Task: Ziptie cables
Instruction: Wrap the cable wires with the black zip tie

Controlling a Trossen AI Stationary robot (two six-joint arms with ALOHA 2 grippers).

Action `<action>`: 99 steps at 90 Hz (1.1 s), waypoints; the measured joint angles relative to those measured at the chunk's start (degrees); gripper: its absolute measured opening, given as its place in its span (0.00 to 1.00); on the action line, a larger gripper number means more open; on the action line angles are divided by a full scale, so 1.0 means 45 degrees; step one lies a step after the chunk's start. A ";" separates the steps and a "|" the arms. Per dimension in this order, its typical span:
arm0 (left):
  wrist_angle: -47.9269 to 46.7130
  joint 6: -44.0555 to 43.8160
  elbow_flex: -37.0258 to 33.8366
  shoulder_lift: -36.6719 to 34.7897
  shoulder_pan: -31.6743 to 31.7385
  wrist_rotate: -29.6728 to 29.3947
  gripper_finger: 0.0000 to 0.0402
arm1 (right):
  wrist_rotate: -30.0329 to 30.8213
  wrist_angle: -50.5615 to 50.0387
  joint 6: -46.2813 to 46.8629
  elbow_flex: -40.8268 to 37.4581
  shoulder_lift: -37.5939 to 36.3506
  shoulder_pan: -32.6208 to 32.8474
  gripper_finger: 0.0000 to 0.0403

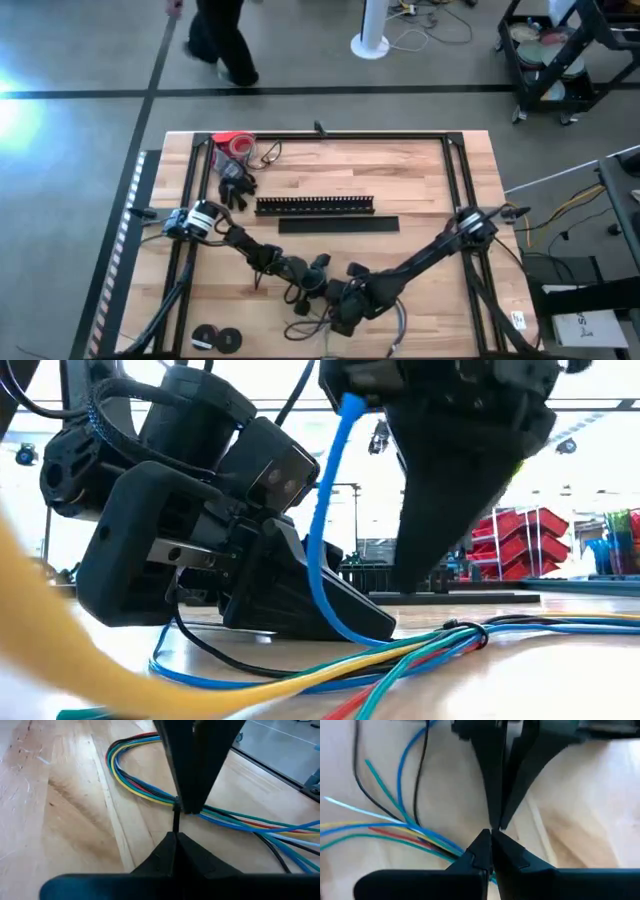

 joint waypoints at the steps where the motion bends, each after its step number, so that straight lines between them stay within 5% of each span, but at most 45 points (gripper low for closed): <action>1: 0.0000 0.0000 0.0000 0.0000 0.0000 0.0000 0.00 | -0.0016 0.0000 0.0003 0.0000 0.0024 0.0000 0.00; 43: -0.0001 0.0010 0.0000 0.0000 -0.0005 0.0078 0.00 | -0.1275 -0.1503 0.0572 -0.0003 0.0025 0.0228 0.00; 66: -0.0005 0.0019 0.0000 0.0000 -0.0005 0.0117 0.00 | 0.0949 -0.0971 0.0100 0.0214 -0.0145 0.0274 0.00; 99: -0.0004 0.0078 0.0000 0.0000 -0.0015 0.0131 0.00 | -0.0262 -0.0789 0.0386 0.0151 0.0571 0.0224 0.00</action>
